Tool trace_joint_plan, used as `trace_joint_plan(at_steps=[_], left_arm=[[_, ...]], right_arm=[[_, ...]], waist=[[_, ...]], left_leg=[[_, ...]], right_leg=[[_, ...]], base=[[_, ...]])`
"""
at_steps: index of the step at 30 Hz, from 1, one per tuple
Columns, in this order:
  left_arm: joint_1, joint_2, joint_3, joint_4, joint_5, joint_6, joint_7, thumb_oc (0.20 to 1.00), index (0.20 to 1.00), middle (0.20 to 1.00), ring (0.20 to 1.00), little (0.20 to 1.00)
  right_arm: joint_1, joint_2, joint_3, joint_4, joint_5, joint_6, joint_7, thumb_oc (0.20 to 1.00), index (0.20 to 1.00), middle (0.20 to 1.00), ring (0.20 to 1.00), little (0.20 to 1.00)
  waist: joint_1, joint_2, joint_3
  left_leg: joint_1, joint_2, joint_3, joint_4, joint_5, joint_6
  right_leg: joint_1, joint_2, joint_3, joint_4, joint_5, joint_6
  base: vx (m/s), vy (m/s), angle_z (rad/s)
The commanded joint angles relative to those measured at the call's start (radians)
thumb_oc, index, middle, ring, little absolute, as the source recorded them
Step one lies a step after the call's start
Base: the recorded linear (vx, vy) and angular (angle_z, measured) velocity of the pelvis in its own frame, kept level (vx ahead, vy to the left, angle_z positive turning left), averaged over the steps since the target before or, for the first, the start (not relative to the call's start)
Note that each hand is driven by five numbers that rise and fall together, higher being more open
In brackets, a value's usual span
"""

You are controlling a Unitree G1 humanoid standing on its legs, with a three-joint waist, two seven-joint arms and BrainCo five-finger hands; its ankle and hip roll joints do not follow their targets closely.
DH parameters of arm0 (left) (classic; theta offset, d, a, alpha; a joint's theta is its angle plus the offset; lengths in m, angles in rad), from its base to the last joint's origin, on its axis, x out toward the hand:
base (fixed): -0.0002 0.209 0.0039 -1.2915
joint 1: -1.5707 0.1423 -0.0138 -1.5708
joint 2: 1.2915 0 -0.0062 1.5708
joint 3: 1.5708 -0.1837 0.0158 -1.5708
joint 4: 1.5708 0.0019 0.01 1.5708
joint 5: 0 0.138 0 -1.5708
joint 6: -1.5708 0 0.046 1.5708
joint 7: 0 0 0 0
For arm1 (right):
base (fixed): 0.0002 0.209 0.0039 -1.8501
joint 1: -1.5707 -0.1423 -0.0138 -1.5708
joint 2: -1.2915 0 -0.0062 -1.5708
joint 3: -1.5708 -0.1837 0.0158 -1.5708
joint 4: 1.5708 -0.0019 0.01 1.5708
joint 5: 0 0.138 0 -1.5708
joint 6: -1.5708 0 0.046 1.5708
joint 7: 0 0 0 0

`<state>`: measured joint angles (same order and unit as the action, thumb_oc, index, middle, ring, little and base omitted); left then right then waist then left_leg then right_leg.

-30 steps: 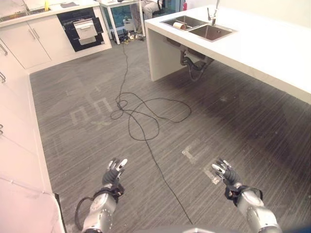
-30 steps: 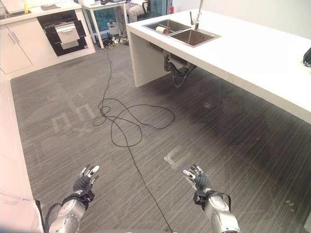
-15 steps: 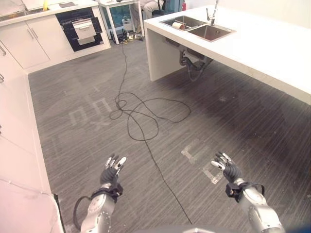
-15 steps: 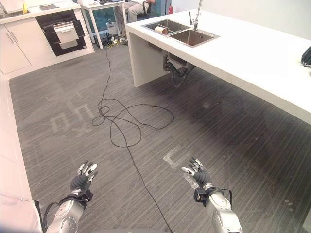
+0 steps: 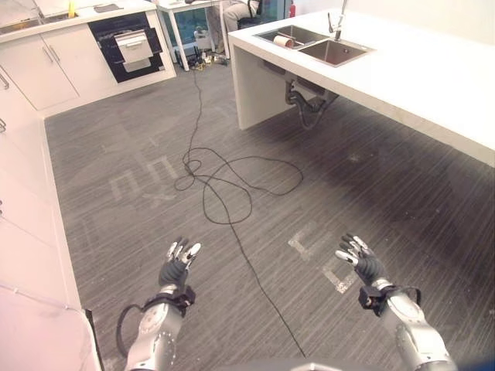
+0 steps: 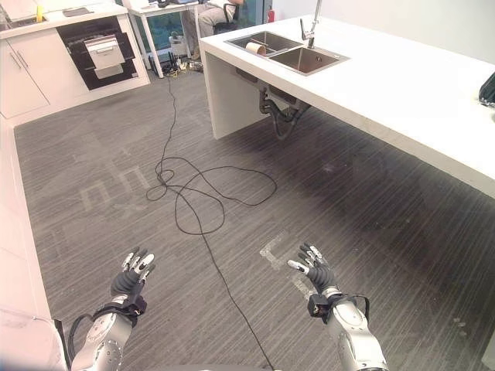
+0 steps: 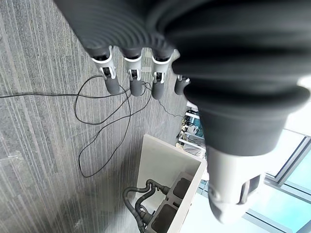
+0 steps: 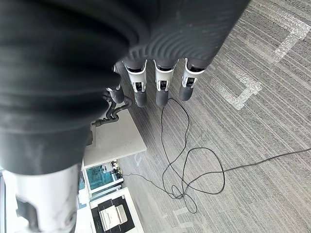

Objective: Place the dishes in the dishwasher.

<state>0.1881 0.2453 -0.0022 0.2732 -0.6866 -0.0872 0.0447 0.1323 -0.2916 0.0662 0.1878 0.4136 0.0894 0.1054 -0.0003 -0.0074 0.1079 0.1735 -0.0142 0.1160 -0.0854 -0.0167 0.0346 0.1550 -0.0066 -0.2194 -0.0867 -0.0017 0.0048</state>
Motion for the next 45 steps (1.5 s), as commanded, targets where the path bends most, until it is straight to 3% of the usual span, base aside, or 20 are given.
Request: trace_joint_plan(at_steps=[1, 5, 6, 9, 10, 13, 14, 16, 18, 20, 23, 25, 26, 27, 30, 31, 34, 37, 42, 45], left_arm=[[-0.052, 0.043, 0.008, -0.026, 0.020, -0.037, 0.000, 1.000, 1.000, 1.000, 1.000, 1.000], [-0.056, 0.042, 0.011, -0.022, 0.005, -0.043, 0.006, 1.000, 1.000, 1.000, 1.000, 1.000], [-0.055, 0.041, 0.011, -0.023, 0.000, -0.055, 0.002, 1.000, 1.000, 1.000, 1.000, 1.000], [-0.043, 0.036, 0.012, -0.032, -0.018, -0.070, -0.021, 1.000, 1.000, 1.000, 1.000, 1.000], [-0.040, 0.030, 0.012, -0.025, -0.032, -0.068, -0.031, 1.000, 1.000, 1.000, 1.000, 1.000], [-0.024, 0.016, -0.003, -0.028, -0.064, -0.068, -0.034, 1.000, 1.000, 1.000, 1.000, 1.000], [-0.009, 0.019, -0.016, -0.052, -0.056, -0.065, -0.016, 1.000, 1.000, 1.000, 1.000, 1.000], [0.027, 0.022, -0.028, -0.070, -0.056, -0.081, -0.006, 1.000, 1.000, 1.000, 1.000, 1.000], [0.040, 0.018, -0.015, -0.057, -0.058, -0.079, -0.011, 1.000, 1.000, 1.000, 1.000, 1.000], [0.015, 0.041, -0.010, -0.064, -0.023, -0.047, -0.024, 1.000, 1.000, 1.000, 1.000, 1.000], [-0.007, 0.072, -0.011, -0.086, 0.011, -0.031, -0.053, 1.000, 1.000, 1.000, 1.000, 1.000], [-0.036, 0.087, -0.023, -0.089, 0.042, -0.010, -0.061, 1.000, 1.000, 1.000, 1.000, 1.000], [-0.050, 0.094, -0.038, -0.112, 0.064, 0.009, -0.041, 1.000, 1.000, 1.000, 1.000, 1.000], [-0.066, 0.093, -0.041, -0.114, 0.060, 0.015, -0.038, 1.000, 1.000, 1.000, 1.000, 1.000], [-0.080, 0.094, -0.041, -0.127, 0.055, 0.030, -0.047, 1.000, 1.000, 1.000, 1.000, 1.000], [-0.062, 0.105, -0.038, -0.158, 0.059, 0.043, -0.069, 1.000, 1.000, 1.000, 1.000, 1.000], [-0.037, 0.106, -0.066, -0.164, 0.062, 0.024, -0.061, 1.000, 1.000, 1.000, 1.000, 1.000], [-0.007, 0.106, -0.079, -0.172, 0.056, 0.000, -0.059, 1.000, 1.000, 1.000, 1.000, 1.000], [0.003, 0.098, -0.084, -0.170, 0.062, 0.025, -0.054, 1.000, 1.000, 1.000, 1.000, 1.000], [0.014, 0.083, -0.101, -0.183, 0.054, 0.016, -0.049, 1.000, 1.000, 1.000, 1.000, 1.000]], right_arm=[[-0.028, -0.027, -0.013, -0.061, 0.014, -0.062, 0.041, 1.000, 1.000, 1.000, 1.000, 1.000], [-0.030, -0.044, -0.020, -0.110, 0.054, -0.047, 0.123, 1.000, 1.000, 1.000, 1.000, 1.000], [-0.032, -0.056, -0.021, -0.122, 0.061, -0.050, 0.130, 1.000, 1.000, 1.000, 1.000, 1.000], [-0.026, -0.095, -0.044, -0.141, 0.093, -0.090, 0.184, 1.000, 1.000, 1.000, 1.000, 1.000], [-0.024, -0.096, -0.044, -0.136, 0.081, -0.096, 0.183, 1.000, 1.000, 1.000, 1.000, 1.000], [-0.030, -0.105, -0.042, -0.133, 0.077, -0.092, 0.180, 1.000, 1.000, 1.000, 1.000, 1.000], [-0.012, -0.106, -0.050, -0.154, 0.076, -0.093, 0.188, 1.000, 1.000, 1.000, 1.000, 1.000], [0.029, -0.119, -0.066, -0.180, 0.081, -0.109, 0.218, 1.000, 1.000, 1.000, 1.000, 1.000], [0.020, -0.127, -0.054, -0.173, 0.091, -0.119, 0.204, 1.000, 1.000, 1.000, 1.000, 1.000], [0.015, -0.105, -0.053, -0.196, 0.102, -0.119, 0.181, 1.000, 1.000, 1.000, 1.000, 1.000], [0.014, -0.084, -0.054, -0.232, 0.078, -0.128, 0.139, 1.000, 1.000, 1.000, 1.000, 1.000], [0.012, -0.059, -0.053, -0.240, 0.077, -0.141, 0.123, 1.000, 1.000, 1.000, 1.000, 1.000], [0.016, -0.045, -0.026, -0.264, 0.072, -0.147, 0.100, 1.000, 1.000, 1.000, 1.000, 1.000], [0.018, -0.053, -0.021, -0.263, 0.072, -0.151, 0.097, 1.000, 1.000, 1.000, 1.000, 1.000], [0.026, -0.073, -0.045, -0.270, 0.093, -0.153, 0.100, 1.000, 1.000, 1.000, 1.000, 1.000], [0.058, -0.098, -0.092, -0.286, 0.135, -0.166, 0.124, 1.000, 1.000, 1.000, 1.000, 1.000], [0.081, -0.110, -0.104, -0.302, 0.144, -0.175, 0.135, 1.000, 1.000, 1.000, 1.000, 1.000], [0.070, -0.112, -0.082, -0.302, 0.129, -0.189, 0.116, 1.000, 1.000, 1.000, 1.000, 1.000], [0.078, -0.131, -0.087, -0.312, 0.131, -0.184, 0.083, 1.000, 1.000, 1.000, 1.000, 1.000], [0.086, -0.149, -0.104, -0.333, 0.130, -0.162, 0.077, 1.000, 1.000, 1.000, 1.000, 1.000]], waist=[[-0.018, -0.011, -0.021], [-0.023, -0.018, -0.003], [-0.021, -0.030, 0.013], [-0.010, -0.077, 0.095], [-0.007, -0.079, 0.109], [-0.004, -0.052, 0.120], [0.000, -0.032, 0.113], [0.023, -0.011, 0.114], [0.037, -0.019, 0.095], [0.067, -0.042, 0.060], [0.081, -0.057, 0.031], [0.075, -0.031, 0.019], [0.040, -0.002, 0.032], [0.017, 0.001, 0.036], [-0.012, -0.013, 0.047], [-0.056, -0.044, 0.069], [-0.088, -0.048, 0.083], [-0.077, -0.051, 0.097], [-0.102, -0.044, 0.059], [-0.124, -0.018, 0.016]], left_leg=[[-0.005, 0.102, 0.065, -0.002, -0.001, -0.090], [0.022, 0.107, 0.076, -0.002, 0.017, -0.097], [0.004, 0.111, 0.079, 0.064, 0.020, -0.104], [-0.236, 0.160, 0.037, 0.569, 0.119, -0.141], [-0.268, 0.170, 0.034, 0.586, 0.127, -0.141], [-0.228, 0.224, 0.142, 0.273, 0.162, -0.145], [-0.224, 0.236, 0.172, 0.124, 0.216, -0.158], [-0.269, 0.247, 0.130, 0.006, 0.311, -0.182], [-0.280, 0.230, 0.145, 0.000, 0.239, -0.156], [-0.282, 0.184, 0.149, 0.014, 0.187, -0.104], [-0.248, 0.108, 0.117, 0.006, 0.151, -0.052], [-0.204, 0.071, 0.089, 0.000, 0.118, -0.020], [-0.131, 0.041, 0.071, -0.002, 0.074, 0.003], [-0.107, 0.030, 0.059, -0.002, 0.069, 0.007], [-0.067, 0.012, 0.038, -0.002, 0.048, 0.002], [-0.005, -0.009, 0.012, -0.002, -0.008, -0.012], [0.048, -0.016, -0.033, -0.002, -0.050, -0.021], [0.115, -0.026, -0.031, -0.002, -0.105, -0.013], [0.189, -0.037, -0.010, 0.033, -0.169, -0.003], [0.202, 0.034, 0.050, 0.129, -0.083, -0.057]], right_leg=[[0.010, -0.054, -0.003, -0.001, 0.004, 0.067], [0.017, -0.041, 0.005, -0.001, 0.004, 0.054], [0.020, -0.043, 0.011, -0.001, 0.009, 0.046], [0.015, -0.048, 0.033, 0.023, 0.016, -0.009], [0.019, -0.048, 0.040, 0.030, 0.016, -0.011], [0.072, -0.027, 0.048, 0.010, -0.017, 0.015], [0.100, -0.020, 0.044, -0.001, -0.036, 0.029], [0.161, -0.007, 0.078, -0.001, -0.081, 0.033], [0.201, -0.039, 0.087, 0.005, -0.112, 0.046], [0.223, -0.111, 0.051, 0.069, -0.133, 0.104], [0.140, -0.208, 0.020, 0.280, 0.018, 0.175], [0.056, -0.260, 0.026, 0.567, 0.139, 0.180], [-0.128, -0.246, 0.064, 0.783, 0.138, 0.150], [-0.179, -0.181, 0.032, 0.700, 0.067, 0.121], [-0.206, -0.131, -0.035, 0.522, 0.049, 0.115], [-0.259, -0.115, -0.065, 0.250, 0.116, 0.139], [-0.321, -0.109, -0.055, 0.032, 0.209, 0.175], [-0.361, -0.152, -0.138, 0.012, 0.256, 0.177], [-0.307, -0.147, -0.137, 0.056, 0.251, 0.154], [-0.269, -0.102, -0.152, 0.067, 0.204, 0.096]], base=[[0.03, -0.041, 0.01], [0.08, -0.077, 0.03], [0.04, -0.157, -0.01], [0.02, -0.201, -0.02], [0.19, 0.000, -0.09], [0.41, 0.254, -0.30], [0.55, 0.356, -0.31], [0.54, 0.344, 0.07], [0.58, 0.429, -0.23], [0.59, 0.449, -0.42], [0.42, 0.375, -0.09], [0.54, 0.541, 0.68], [0.67, 0.568, 0.90], [0.51, 0.371, 0.93], [0.41, -0.024, 0.93], [0.54, -0.150, 1.88], [0.57, -0.182, 1.35], [0.51, -0.145, 0.53], [0.55, -0.120, -0.87], [0.44, -0.154, -0.01]])
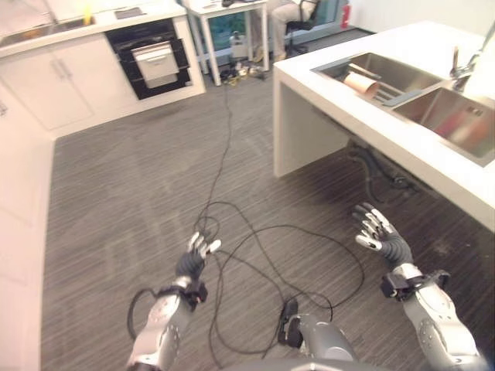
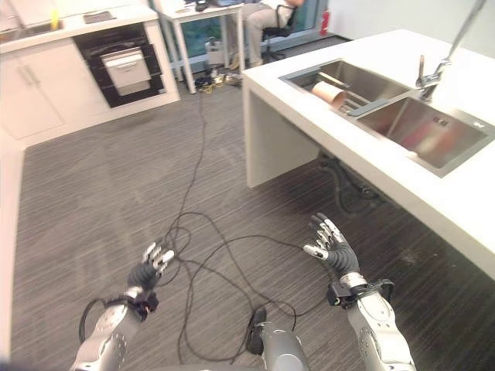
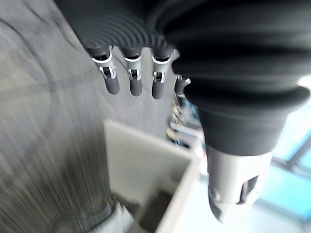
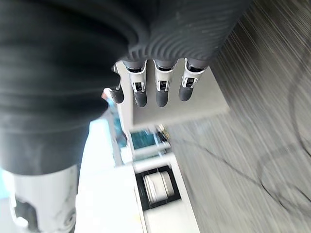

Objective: Place the dishes in the dishwasher.

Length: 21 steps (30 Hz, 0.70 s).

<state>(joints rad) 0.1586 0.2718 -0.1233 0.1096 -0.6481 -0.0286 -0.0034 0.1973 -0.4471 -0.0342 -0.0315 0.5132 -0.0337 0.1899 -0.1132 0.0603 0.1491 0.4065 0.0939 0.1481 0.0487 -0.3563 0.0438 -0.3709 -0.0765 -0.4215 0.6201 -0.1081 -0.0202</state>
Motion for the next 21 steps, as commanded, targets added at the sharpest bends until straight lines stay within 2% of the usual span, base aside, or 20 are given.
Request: trace_joint_plan(at_steps=[1, 2, 3, 4, 5, 6, 7, 8, 9, 10, 11, 12, 13, 14, 15, 16, 18, 20, 21], left_arm=[[0.052, 0.052, 0.011, -0.032, 0.017, -0.050, 0.007, 1.000, 1.000, 1.000, 1.000, 1.000], [0.054, 0.052, 0.006, -0.036, 0.014, -0.056, 0.008, 1.000, 1.000, 1.000, 1.000, 1.000], [0.056, 0.048, 0.001, -0.040, 0.008, -0.067, 0.011, 1.000, 1.000, 1.000, 1.000, 1.000], [0.058, 0.047, -0.002, -0.042, 0.005, -0.074, 0.011, 1.000, 1.000, 1.000, 1.000, 1.000], [0.056, 0.046, 0.004, -0.059, -0.009, -0.065, 0.009, 1.000, 1.000, 1.000, 1.000, 1.000], [0.055, 0.045, 0.009, -0.063, -0.017, -0.063, 0.008, 1.000, 1.000, 1.000, 1.000, 1.000], [0.058, 0.047, 0.015, -0.068, -0.030, -0.067, 0.008, 1.000, 1.000, 1.000, 1.000, 1.000], [0.068, 0.053, 0.031, -0.091, -0.050, -0.075, 0.005, 1.000, 1.000, 1.000, 1.000, 1.000], [0.073, 0.055, 0.038, -0.100, -0.055, -0.079, 0.002, 1.000, 1.000, 1.000, 1.000, 1.000], [0.082, 0.059, 0.051, -0.114, -0.066, -0.097, -0.005, 1.000, 1.000, 1.000, 1.000, 1.000], [0.092, 0.058, 0.067, -0.136, -0.087, -0.111, -0.005, 1.000, 1.000, 1.000, 1.000, 1.000], [0.098, 0.055, 0.079, -0.155, -0.109, -0.121, -0.008, 1.000, 1.000, 1.000, 1.000, 1.000], [0.097, 0.049, 0.087, -0.159, -0.109, -0.146, -0.027, 1.000, 1.000, 1.000, 1.000, 1.000], [0.091, 0.047, 0.090, -0.158, -0.104, -0.159, -0.037, 1.000, 1.000, 1.000, 1.000, 1.000], [0.077, 0.049, 0.098, -0.165, -0.111, -0.175, -0.050, 1.000, 1.000, 1.000, 1.000, 1.000], [0.052, 0.060, 0.110, -0.197, -0.115, -0.178, -0.069, 1.000, 1.000, 1.000, 1.000, 1.000], [0.025, 0.084, 0.132, -0.240, -0.131, -0.177, -0.097, 1.000, 1.000, 1.000, 1.000, 1.000], [-0.021, 0.114, 0.157, -0.296, -0.129, -0.171, -0.156, 1.000, 1.000, 1.000, 1.000, 1.000], [-0.030, 0.123, 0.165, -0.312, -0.125, -0.175, -0.171, 1.000, 1.000, 1.000, 1.000, 1.000]], right_arm=[[0.024, -0.004, -0.017, -0.127, 0.025, -0.038, 0.000, 1.000, 1.000, 1.000, 1.000, 1.000], [0.023, -0.019, -0.031, -0.138, 0.030, -0.035, 0.007, 1.000, 1.000, 1.000, 1.000, 1.000], [0.020, -0.038, -0.045, -0.144, 0.034, -0.034, 0.022, 1.000, 1.000, 1.000, 1.000, 1.000], [0.017, -0.046, -0.049, -0.145, 0.029, -0.040, 0.027, 1.000, 1.000, 1.000, 1.000, 1.000], [-0.003, -0.060, -0.057, -0.151, 0.023, -0.038, 0.022, 1.000, 1.000, 1.000, 1.000, 1.000], [-0.013, -0.066, -0.056, -0.152, 0.024, -0.037, 0.015, 1.000, 1.000, 1.000, 1.000, 1.000], [-0.027, -0.074, -0.052, -0.152, 0.028, -0.039, 0.013, 1.000, 1.000, 1.000, 1.000, 1.000], [-0.056, -0.093, -0.053, -0.167, 0.048, -0.032, 0.014, 1.000, 1.000, 1.000, 1.000, 1.000], [-0.061, -0.093, -0.054, -0.172, 0.044, -0.033, 0.013, 1.000, 1.000, 1.000, 1.000, 1.000], [-0.069, -0.088, -0.057, -0.182, 0.037, -0.035, 0.018, 1.000, 1.000, 1.000, 1.000, 1.000], [-0.082, -0.088, -0.058, -0.199, 0.029, -0.027, 0.024, 1.000, 1.000, 1.000, 1.000, 1.000], [-0.092, -0.092, -0.057, -0.217, 0.027, -0.020, 0.027, 1.000, 1.000, 1.000, 1.000, 1.000], [-0.104, -0.094, -0.056, -0.223, 0.033, -0.018, 0.026, 1.000, 1.000, 1.000, 1.000, 1.000], [-0.110, -0.099, -0.057, -0.226, 0.042, -0.019, 0.028, 1.000, 1.000, 1.000, 1.000, 1.000], [-0.126, -0.111, -0.052, -0.232, 0.058, -0.021, 0.034, 1.000, 1.000, 1.000, 1.000, 1.000], [-0.124, -0.118, -0.062, -0.263, 0.070, -0.014, 0.037, 1.000, 1.000, 1.000, 1.000, 1.000], [-0.089, -0.114, -0.097, -0.304, 0.076, -0.017, 0.042, 1.000, 1.000, 1.000, 1.000, 1.000], [-0.066, -0.083, -0.121, -0.349, 0.071, -0.024, 0.007, 1.000, 1.000, 1.000, 1.000, 1.000], [-0.060, -0.073, -0.126, -0.357, 0.068, -0.026, -0.002, 1.000, 1.000, 1.000, 1.000, 1.000]], waist=[[-0.023, -0.073, -0.043], [-0.030, -0.077, -0.052], [-0.024, -0.086, -0.048], [-0.020, -0.096, -0.047], [0.020, -0.132, -0.016], [0.031, -0.141, -0.007], [0.044, -0.148, 0.002], [0.060, -0.135, 0.008], [0.066, -0.131, 0.012], [0.074, -0.111, 0.012], [0.097, -0.096, 0.009], [0.115, -0.087, 0.010], [0.124, -0.083, 0.011], [0.126, -0.085, 0.012], [0.127, -0.090, 0.010], [0.122, -0.094, 0.004], [0.114, -0.099, 0.003], [0.111, -0.109, 0.002], [0.111, -0.108, 0.001]], left_leg=[[-0.042, -0.030, 0.033, 0.099, 0.355, -0.114], [-0.076, -0.005, 0.044, 0.230, 0.438, -0.153], [-0.153, 0.010, 0.030, 0.425, 0.497, -0.187], [-0.201, 0.005, 0.019, 0.487, 0.524, -0.193], [-0.423, 0.017, -0.014, 0.725, 0.489, -0.170], [-0.471, 0.020, -0.013, 0.737, 0.467, -0.155], [-0.512, 0.031, -0.012, 0.691, 0.469, -0.141], [-0.516, 0.062, 0.009, 0.473, 0.475, -0.131], [-0.495, 0.067, 0.022, 0.383, 0.474, -0.130], [-0.489, 0.079, 0.006, 0.181, 0.485, -0.135], [-0.464, 0.075, -0.076, -0.042, 0.509, -0.143], [-0.455, 0.081, -0.143, -0.121, 0.544, -0.154], [-0.465, 0.087, -0.167, -0.127, 0.557, -0.160], [-0.466, 0.088, -0.156, -0.111, 0.558, -0.161], [-0.458, 0.084, -0.148, -0.112, 0.523, -0.153], [-0.440, 0.078, -0.138, -0.089, 0.484, -0.150], [-0.430, 0.050, -0.122, -0.046, 0.429, -0.138], [-0.420, 0.026, -0.092, -0.044, 0.407, -0.115], [-0.414, 0.015, -0.094, -0.046, 0.402, -0.103]], right_leg=[[0.276, -0.005, 0.046, -0.661, 0.291, 0.091], [0.296, 0.005, 0.048, -0.680, 0.274, 0.067], [0.331, 0.020, 0.081, -0.689, 0.246, 0.041], [0.345, 0.018, 0.101, -0.692, 0.235, 0.031], [0.414, 0.003, 0.158, -0.697, 0.214, 0.017], [0.431, 0.004, 0.181, -0.700, 0.212, 0.017], [0.451, 0.003, 0.209, -0.703, 0.207, 0.018], [0.481, 0.017, 0.264, -0.707, 0.183, 0.027], [0.489, 0.018, 0.283, -0.707, 0.176, 0.035], [0.500, 0.030, 0.316, -0.707, 0.161, 0.053], [0.511, 0.035, 0.378, -0.707, 0.142, 0.071], [0.526, 0.039, 0.412, -0.707, 0.127, 0.071], [0.540, 0.038, 0.432, -0.707, 0.115, 0.071], [0.553, 0.030, 0.438, -0.707, 0.107, 0.073], [0.560, 0.012, 0.445, -0.707, 0.096, 0.081], [0.565, -0.027, 0.430, -0.707, 0.102, 0.099], [0.585, -0.079, 0.406, -0.707, 0.110, 0.133], [0.586, -0.128, 0.375, -0.664, 0.103, 0.164], [0.577, -0.138, 0.369, -0.628, 0.098, 0.167]], base=[[0.43, -0.250, -0.20], [0.44, -0.290, -0.26], [0.40, -0.245, -0.27], [0.47, -0.242, -0.45], [0.39, -0.139, -0.61], [0.35, -0.056, -1.05], [0.43, 0.182, -1.51], [0.44, 0.248, -1.58], [0.54, 0.375, -1.78], [0.51, 0.419, -1.73], [0.57, 0.478, -2.15], [0.48, 0.434, -2.16], [0.30, 0.305, -2.11], [0.21, 0.307, -2.27], [0.25, 0.411, -1.77], [0.28, 0.464, -1.15], [0.28, 0.461, -0.17], [0.26, 0.419, 0.21], [0.22, 0.304, 0.33]])
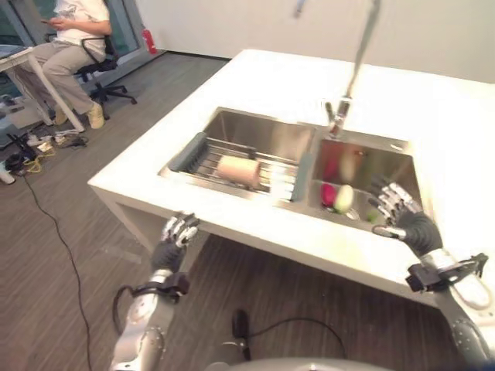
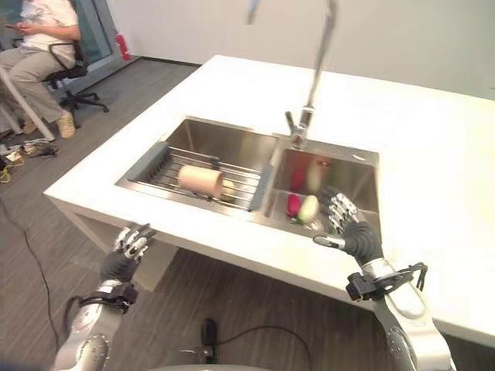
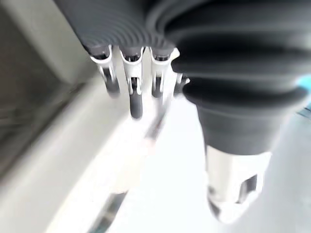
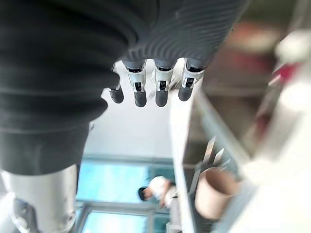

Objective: Place the dishes in the dishwasher.

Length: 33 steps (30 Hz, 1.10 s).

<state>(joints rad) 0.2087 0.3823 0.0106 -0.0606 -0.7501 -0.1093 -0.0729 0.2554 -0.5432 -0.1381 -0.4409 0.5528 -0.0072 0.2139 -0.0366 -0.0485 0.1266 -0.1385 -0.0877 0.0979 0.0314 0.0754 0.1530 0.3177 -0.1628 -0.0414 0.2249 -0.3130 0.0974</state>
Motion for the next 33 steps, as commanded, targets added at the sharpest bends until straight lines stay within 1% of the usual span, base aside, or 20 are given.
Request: trace_joint_plan(at_steps=[1, 2, 3, 4, 5, 7, 8, 10, 12, 13, 16, 18, 20, 21, 22, 24, 25, 26, 29, 33], left_arm=[[-0.083, 0.023, 0.040, -0.160, -0.025, -0.097, -0.118, 1.000, 1.000, 1.000, 1.000, 1.000], [-0.088, 0.031, 0.056, -0.185, -0.024, -0.104, -0.143, 1.000, 1.000, 1.000, 1.000, 1.000], [-0.084, 0.040, 0.079, -0.214, -0.012, -0.125, -0.159, 1.000, 1.000, 1.000, 1.000, 1.000], [-0.081, 0.044, 0.085, -0.222, -0.010, -0.136, -0.169, 1.000, 1.000, 1.000, 1.000, 1.000], [-0.076, 0.053, 0.102, -0.254, 0.017, -0.158, -0.154, 1.000, 1.000, 1.000, 1.000, 1.000], [-0.077, 0.071, 0.119, -0.281, 0.007, -0.169, -0.158, 1.000, 1.000, 1.000, 1.000, 1.000], [-0.080, 0.083, 0.125, -0.296, -0.009, -0.167, -0.166, 1.000, 1.000, 1.000, 1.000, 1.000], [-0.084, 0.088, 0.119, -0.321, -0.014, -0.163, -0.184, 1.000, 1.000, 1.000, 1.000, 1.000], [-0.092, 0.090, 0.105, -0.333, -0.016, -0.163, -0.201, 1.000, 1.000, 1.000, 1.000, 1.000], [-0.099, 0.085, 0.090, -0.344, -0.005, -0.167, -0.209, 1.000, 1.000, 1.000, 1.000, 1.000], [-0.103, 0.084, 0.082, -0.341, -0.038, -0.159, -0.195, 1.000, 1.000, 1.000, 1.000, 1.000], [-0.103, 0.076, 0.072, -0.333, -0.024, -0.160, -0.187, 1.000, 1.000, 1.000, 1.000, 1.000], [-0.099, 0.071, 0.067, -0.344, -0.028, -0.148, -0.177, 1.000, 1.000, 1.000, 1.000, 1.000], [-0.097, 0.059, 0.063, -0.352, -0.023, -0.153, -0.175, 1.000, 1.000, 1.000, 1.000, 1.000], [-0.086, 0.052, 0.067, -0.357, -0.006, -0.158, -0.161, 1.000, 1.000, 1.000, 1.000, 1.000], [-0.066, 0.055, 0.077, -0.356, 0.026, -0.169, -0.148, 1.000, 1.000, 1.000, 1.000, 1.000], [-0.067, 0.061, 0.080, -0.357, 0.054, -0.168, -0.133, 1.000, 1.000, 1.000, 1.000, 1.000], [-0.070, 0.065, 0.081, -0.354, 0.065, -0.169, -0.125, 1.000, 1.000, 1.000, 1.000, 1.000], [-0.087, 0.083, 0.078, -0.349, 0.109, -0.163, -0.109, 1.000, 1.000, 1.000, 1.000, 1.000], [-0.081, 0.104, 0.074, -0.361, 0.207, -0.160, -0.056, 1.000, 1.000, 1.000, 1.000, 1.000]], right_arm=[[-0.112, 0.034, -0.024, 0.045, 0.022, -0.054, -0.033, 1.000, 1.000, 1.000, 1.000, 1.000], [-0.109, 0.046, -0.021, 0.040, 0.009, -0.050, -0.038, 1.000, 1.000, 1.000, 1.000, 1.000], [-0.110, 0.063, -0.011, 0.044, -0.006, -0.048, -0.022, 1.000, 1.000, 1.000, 1.000, 1.000], [-0.110, 0.067, -0.008, 0.045, -0.010, -0.049, -0.018, 1.000, 1.000, 1.000, 1.000, 1.000], [-0.123, 0.082, 0.009, 0.052, -0.011, -0.044, 0.010, 1.000, 1.000, 1.000, 1.000, 1.000], [-0.133, 0.085, 0.018, 0.058, -0.015, -0.035, 0.012, 1.000, 1.000, 1.000, 1.000, 1.000], [-0.140, 0.086, 0.020, 0.060, -0.021, -0.024, 0.004, 1.000, 1.000, 1.000, 1.000, 1.000], [-0.155, 0.087, 0.018, 0.067, -0.028, -0.016, -0.014, 1.000, 1.000, 1.000, 1.000, 1.000], [-0.156, 0.084, 0.015, 0.070, -0.024, -0.025, -0.028, 1.000, 1.000, 1.000, 1.000, 1.000], [-0.160, 0.078, 0.016, 0.075, -0.024, -0.032, -0.041, 1.000, 1.000, 1.000, 1.000, 1.000], [-0.165, 0.067, 0.012, 0.071, -0.020, -0.021, -0.084, 1.000, 1.000, 1.000, 1.000, 1.000], [-0.161, 0.076, 0.020, 0.075, -0.025, -0.023, -0.099, 1.000, 1.000, 1.000, 1.000, 1.000], [-0.149, 0.070, 0.014, 0.078, -0.031, -0.018, -0.111, 1.000, 1.000, 1.000, 1.000, 1.000], [-0.154, 0.055, 0.008, 0.083, -0.040, -0.016, -0.117, 1.000, 1.000, 1.000, 1.000, 1.000], [-0.174, 0.041, 0.007, 0.083, -0.027, -0.003, -0.129, 1.000, 1.000, 1.000, 1.000, 1.000], [-0.187, 0.036, 0.010, 0.087, -0.021, -0.010, -0.141, 1.000, 1.000, 1.000, 1.000, 1.000], [-0.181, 0.040, 0.005, 0.081, -0.014, -0.014, -0.146, 1.000, 1.000, 1.000, 1.000, 1.000], [-0.175, 0.044, 0.001, 0.080, -0.011, -0.017, -0.146, 1.000, 1.000, 1.000, 1.000, 1.000], [-0.159, 0.073, -0.004, 0.070, -0.026, -0.018, -0.136, 1.000, 1.000, 1.000, 1.000, 1.000], [-0.139, 0.066, -0.019, 0.051, -0.013, -0.011, -0.125, 1.000, 1.000, 1.000, 1.000, 1.000]], waist=[[0.035, 0.000, 0.023], [0.036, 0.005, 0.024], [0.038, 0.019, 0.029], [0.041, 0.021, 0.032], [0.050, 0.031, 0.038], [0.054, 0.034, 0.041], [0.051, 0.029, 0.042], [0.048, 0.018, 0.040], [0.048, 0.013, 0.040], [0.044, 0.013, 0.036], [0.027, 0.019, 0.016], [0.013, 0.025, 0.007], [0.004, 0.027, 0.015], [0.015, 0.021, 0.032], [0.025, 0.020, 0.035], [0.036, 0.024, 0.032], [0.025, 0.035, 0.024], [0.019, 0.040, 0.019], [-0.002, 0.043, 0.013], [-0.006, 0.026, 0.026]], left_leg=[[0.141, 0.184, -0.049, -0.034, -0.033, -0.201], [0.168, 0.171, -0.041, -0.047, -0.039, -0.188], [0.214, 0.168, -0.011, -0.074, -0.044, -0.179], [0.227, 0.166, 0.000, -0.084, -0.045, -0.177], [0.259, 0.170, 0.046, -0.102, -0.053, -0.174], [0.279, 0.167, 0.069, -0.118, -0.065, -0.172], [0.289, 0.152, 0.074, -0.119, -0.077, -0.166], [0.291, 0.138, 0.074, -0.119, -0.085, -0.167], [0.284, 0.137, 0.087, -0.119, -0.083, -0.172], [0.277, 0.138, 0.091, -0.119, -0.078, -0.175], [0.279, 0.130, 0.106, -0.119, -0.079, -0.173], [0.292, 0.126, 0.120, -0.119, -0.083, -0.174], [0.278, 0.127, 0.143, -0.038, -0.059, -0.200], [0.196, 0.150, 0.082, 0.104, -0.002, -0.243], [0.183, 0.164, 0.038, 0.064, -0.011, -0.246], [0.219, 0.149, -0.018, -0.018, -0.053, -0.217], [0.254, 0.148, -0.020, -0.096, -0.058, -0.204], [0.266, 0.147, -0.015, -0.115, -0.062, -0.201], [0.289, 0.127, -0.013, -0.119, -0.096, -0.184], [0.299, 0.108, -0.011, -0.119, -0.118, -0.160]], right_leg=[[-0.129, -0.063, -0.021, -0.189, 0.315, 0.051], [-0.164, -0.079, -0.061, -0.118, 0.347, 0.047], [-0.212, -0.095, -0.123, -0.029, 0.380, 0.040], [-0.225, -0.099, -0.137, -0.009, 0.384, 0.038], [-0.240, -0.101, -0.214, 0.027, 0.385, 0.038], [-0.237, -0.061, -0.254, -0.001, 0.350, 0.039], [-0.238, -0.008, -0.273, -0.033, 0.323, 0.036], [-0.237, 0.052, -0.287, -0.099, 0.315, 0.019], [-0.222, 0.068, -0.303, -0.164, 0.311, 0.004], [-0.214, 0.073, -0.289, -0.206, 0.318, -0.001], [-0.196, 0.091, -0.249, -0.250, 0.328, -0.009], [-0.185, 0.101, -0.221, -0.274, 0.331, -0.017], [-0.169, 0.105, -0.199, -0.292, 0.335, -0.032], [-0.157, 0.100, -0.173, -0.308, 0.348, -0.043], [-0.158, 0.094, -0.144, -0.312, 0.352, -0.033], [-0.170, 0.079, -0.107, -0.312, 0.359, -0.018], [-0.183, 0.078, -0.094, -0.312, 0.360, -0.010], [-0.191, 0.076, -0.093, -0.312, 0.365, -0.004], [-0.216, 0.061, -0.098, -0.306, 0.383, 0.018], [-0.241, 0.048, -0.103, -0.287, 0.397, 0.036]], base=[[0.20, 0.288, 0.75], [0.20, 0.337, 0.91], [0.17, 0.304, 0.71], [0.13, 0.267, -0.07], [0.10, 0.172, -0.46], [0.10, 0.120, -0.96], [0.10, 0.050, -0.85], [0.10, -0.026, -0.30], [0.04, -0.103, -0.13], [0.01, -0.130, -0.27], [0.05, -0.124, 0.04], [0.10, -0.103, 0.01], [0.06, -0.068, -0.12], [0.04, 0.032, -0.13], [0.08, 0.115, -0.22], [0.09, 0.212, -0.60], [0.06, 0.207, -0.95], [0.06, 0.237, -0.83], [0.06, 0.211, -0.37], [0.03, 0.151, -0.33]])
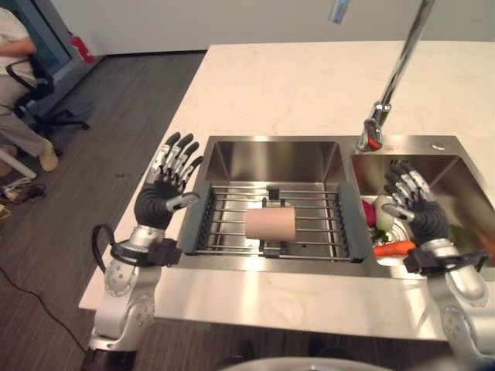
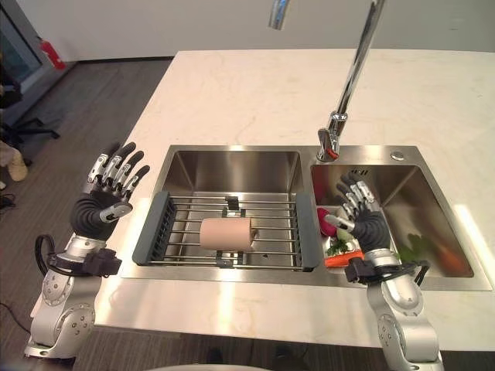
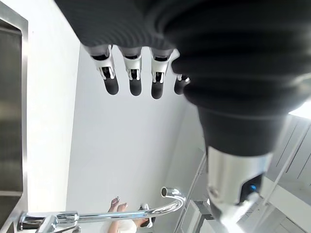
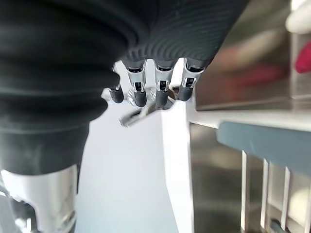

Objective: Place the dishes in the dishwasher.

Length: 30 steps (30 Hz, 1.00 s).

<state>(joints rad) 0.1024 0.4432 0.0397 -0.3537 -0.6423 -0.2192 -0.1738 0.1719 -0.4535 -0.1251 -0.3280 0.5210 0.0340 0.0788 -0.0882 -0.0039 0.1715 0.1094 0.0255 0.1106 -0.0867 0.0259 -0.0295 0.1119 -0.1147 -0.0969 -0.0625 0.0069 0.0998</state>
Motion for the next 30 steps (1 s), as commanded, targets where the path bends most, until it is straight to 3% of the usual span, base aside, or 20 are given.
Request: trace_joint_plan(at_steps=[1, 4, 7, 9, 10, 13, 17, 22, 30], left_arm=[[0.029, 0.047, 0.046, -0.068, 0.107, -0.048, 0.050, 1.000, 1.000, 1.000, 1.000, 1.000], [0.025, 0.074, 0.057, -0.053, 0.159, -0.062, 0.076, 1.000, 1.000, 1.000, 1.000, 1.000], [-0.011, 0.109, 0.058, -0.035, 0.293, -0.091, 0.186, 1.000, 1.000, 1.000, 1.000, 1.000], [-0.039, 0.132, 0.069, -0.003, 0.497, -0.082, 0.316, 1.000, 1.000, 1.000, 1.000, 1.000], [-0.042, 0.170, 0.081, 0.017, 0.685, -0.060, 0.368, 1.000, 1.000, 1.000, 1.000, 1.000], [-0.050, 0.246, 0.082, 0.038, 0.866, -0.029, 0.383, 1.000, 1.000, 1.000, 1.000, 1.000], [-0.096, 0.302, 0.035, 0.076, 0.965, 0.067, 0.336, 1.000, 1.000, 1.000, 1.000, 1.000], [-0.199, 0.319, -0.072, 0.158, 1.081, 0.208, 0.334, 1.000, 1.000, 1.000, 1.000, 1.000], [-0.300, 0.286, -0.202, 0.236, 1.108, 0.322, 0.203, 1.000, 1.000, 1.000, 1.000, 1.000]], right_arm=[[-0.050, -0.024, -0.035, -0.068, 0.020, -0.053, 0.013, 1.000, 1.000, 1.000, 1.000, 1.000], [-0.062, -0.020, -0.016, -0.065, -0.002, -0.074, 0.021, 1.000, 1.000, 1.000, 1.000, 1.000], [-0.103, -0.040, 0.003, -0.046, -0.009, -0.099, -0.003, 1.000, 1.000, 1.000, 1.000, 1.000], [-0.136, -0.049, 0.009, -0.029, -0.018, -0.098, -0.018, 1.000, 1.000, 1.000, 1.000, 1.000], [-0.142, -0.065, -0.004, -0.029, -0.002, -0.086, -0.026, 1.000, 1.000, 1.000, 1.000, 1.000], [-0.147, -0.089, -0.015, -0.031, 0.014, -0.082, -0.009, 1.000, 1.000, 1.000, 1.000, 1.000], [-0.164, -0.086, 0.009, -0.023, -0.016, -0.079, 0.002, 1.000, 1.000, 1.000, 1.000, 1.000], [-0.197, -0.095, 0.040, -0.008, -0.032, -0.082, 0.003, 1.000, 1.000, 1.000, 1.000, 1.000], [-0.223, -0.105, 0.051, -0.009, -0.054, -0.071, 0.022, 1.000, 1.000, 1.000, 1.000, 1.000]], waist=[[0.046, -0.021, -0.019], [0.071, -0.028, -0.013], [0.092, -0.031, -0.017], [0.098, -0.028, -0.022], [0.093, -0.025, -0.032], [0.083, -0.013, -0.042], [0.062, 0.006, -0.057], [0.038, 0.016, -0.070], [0.009, 0.018, -0.080]], left_leg=[[0.052, -0.004, -0.023, -0.001, -0.070, 0.025], [0.050, 0.009, 0.014, -0.001, -0.066, 0.033], [0.020, 0.019, 0.033, -0.001, -0.050, 0.015], [-0.003, 0.027, 0.040, -0.001, -0.032, 0.001], [-0.003, 0.025, 0.039, -0.001, -0.029, 0.001], [0.004, 0.029, 0.053, -0.001, -0.029, -0.006], [0.017, 0.028, 0.065, -0.001, -0.034, -0.008], [0.034, 0.031, 0.082, -0.001, -0.043, -0.010], [0.048, 0.034, 0.098, -0.001, -0.053, -0.008]], right_leg=[[-0.038, 0.000, -0.044, 0.007, 0.076, 0.035], [-0.060, -0.025, -0.120, 0.084, 0.066, 0.052], [-0.019, -0.021, -0.151, -0.013, 0.074, 0.039], [-0.022, -0.012, -0.152, -0.025, 0.069, 0.034], [-0.015, -0.003, -0.140, -0.025, 0.065, 0.029], [-0.007, -0.003, -0.147, -0.025, 0.058, 0.026], [0.006, 0.004, -0.141, -0.025, 0.044, 0.024], [0.017, 0.007, -0.136, -0.025, 0.035, 0.024], [0.020, 0.014, -0.107, -0.025, 0.030, 0.026]], base=[[-0.02, 0.017, -0.32], [-0.10, -0.073, -0.32], [-0.16, -0.160, -0.59], [-0.10, -0.139, -0.24], [-0.03, -0.085, -0.03], [-0.02, -0.024, 0.02], [-0.01, 0.000, 0.01], [0.00, 0.004, -0.01], [0.01, 0.011, -0.04]])
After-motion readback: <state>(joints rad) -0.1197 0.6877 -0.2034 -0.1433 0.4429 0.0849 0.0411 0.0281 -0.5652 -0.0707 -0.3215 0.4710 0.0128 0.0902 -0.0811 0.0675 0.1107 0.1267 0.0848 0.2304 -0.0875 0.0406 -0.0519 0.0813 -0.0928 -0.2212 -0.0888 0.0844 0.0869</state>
